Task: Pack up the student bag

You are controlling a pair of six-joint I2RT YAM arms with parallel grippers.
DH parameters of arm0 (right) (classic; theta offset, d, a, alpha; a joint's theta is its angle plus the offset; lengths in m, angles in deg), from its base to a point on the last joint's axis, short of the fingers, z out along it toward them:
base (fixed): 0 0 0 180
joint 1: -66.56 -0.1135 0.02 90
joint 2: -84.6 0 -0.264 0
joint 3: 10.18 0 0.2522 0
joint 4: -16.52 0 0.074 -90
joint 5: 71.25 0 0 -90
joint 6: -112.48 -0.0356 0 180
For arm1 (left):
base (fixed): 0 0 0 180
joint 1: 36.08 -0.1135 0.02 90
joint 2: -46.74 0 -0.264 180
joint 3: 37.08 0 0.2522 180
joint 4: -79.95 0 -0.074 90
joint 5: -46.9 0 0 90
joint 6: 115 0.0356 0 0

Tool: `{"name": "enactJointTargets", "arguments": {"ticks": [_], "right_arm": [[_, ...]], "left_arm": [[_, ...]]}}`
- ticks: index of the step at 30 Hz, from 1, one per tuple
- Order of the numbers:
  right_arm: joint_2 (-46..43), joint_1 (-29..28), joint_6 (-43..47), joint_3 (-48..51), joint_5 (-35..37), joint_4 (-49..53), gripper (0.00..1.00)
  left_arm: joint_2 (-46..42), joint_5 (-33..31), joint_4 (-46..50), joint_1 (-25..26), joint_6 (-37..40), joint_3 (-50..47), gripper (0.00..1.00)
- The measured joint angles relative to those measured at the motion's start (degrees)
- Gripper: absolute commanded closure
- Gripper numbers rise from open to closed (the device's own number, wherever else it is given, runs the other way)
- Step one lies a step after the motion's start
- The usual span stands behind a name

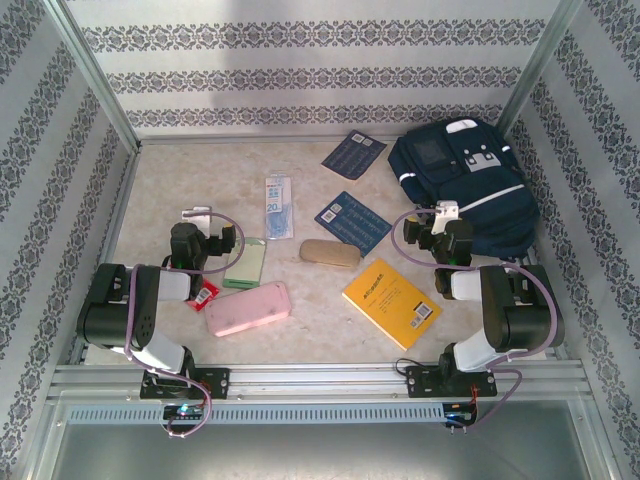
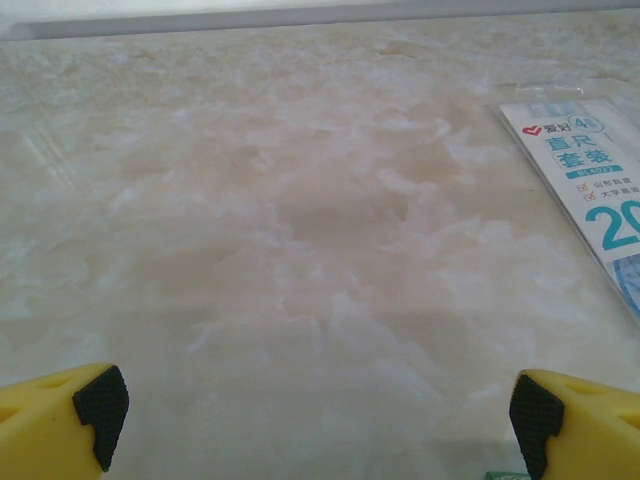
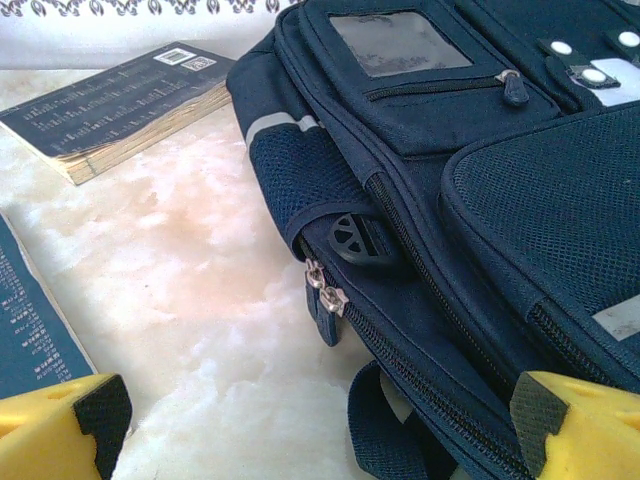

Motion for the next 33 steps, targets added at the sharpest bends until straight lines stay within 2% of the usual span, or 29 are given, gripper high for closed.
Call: {"name": "enactJointTargets", "arguments": {"ticks": [7,10,13,15,18,20,23,26,28,30,33], "right_arm": [[0.0,0.0,0.1,0.0,0.0,0.0,0.02],[-3.8,-2.0,1.5,-0.2,0.9,4.7,0.02],[-14.7,-8.7,3.0,-2.1,5.1,13.8,0.02],[-21.4,-14.4,3.5,-5.0,7.1,17.8,0.02],[-30.1,-24.0,3.4,-10.3,9.9,23.8,0.02],[-34.1,-30.2,3.0,-13.7,11.7,29.0,0.02],[-37.3,-35.5,-1.8,-20.8,17.0,42.3,0.02],[-38.9,-35.0,-6.8,-28.1,18.6,55.0,0.02],[-41.2,-32.8,-9.8,-29.3,17.8,58.5,0.06],[-43.2,-27.3,-13.8,-29.2,14.1,61.4,0.08],[-39.5,-14.3,-19.8,-32.6,7.9,68.2,0.02]], "left_arm": [[-0.2,0.2,0.2,0.0,0.0,0.0,0.00],[-5.2,1.3,10.0,0.2,0.3,2.4,0.00],[-15.0,1.2,18.8,2.0,0.5,6.8,0.00],[-23.5,0.2,21.9,5.9,0.9,9.2,0.00],[-32.6,-2.2,29.0,16.1,0.7,15.5,0.00],[-33.4,-4.6,39.0,23.0,-1.2,24.8,0.00],[-28.8,-7.0,55.9,27.1,-6.8,40.9,0.01],[-22.4,-9.3,71.0,27.1,-13.0,52.6,0.01],[-19.1,-7.7,77.0,26.3,-16.7,54.4,0.01],[-16.2,-3.2,81.5,24.7,-20.7,53.2,0.01],[-14.1,4.1,83.9,21.6,-26.6,48.5,0.01]]}}
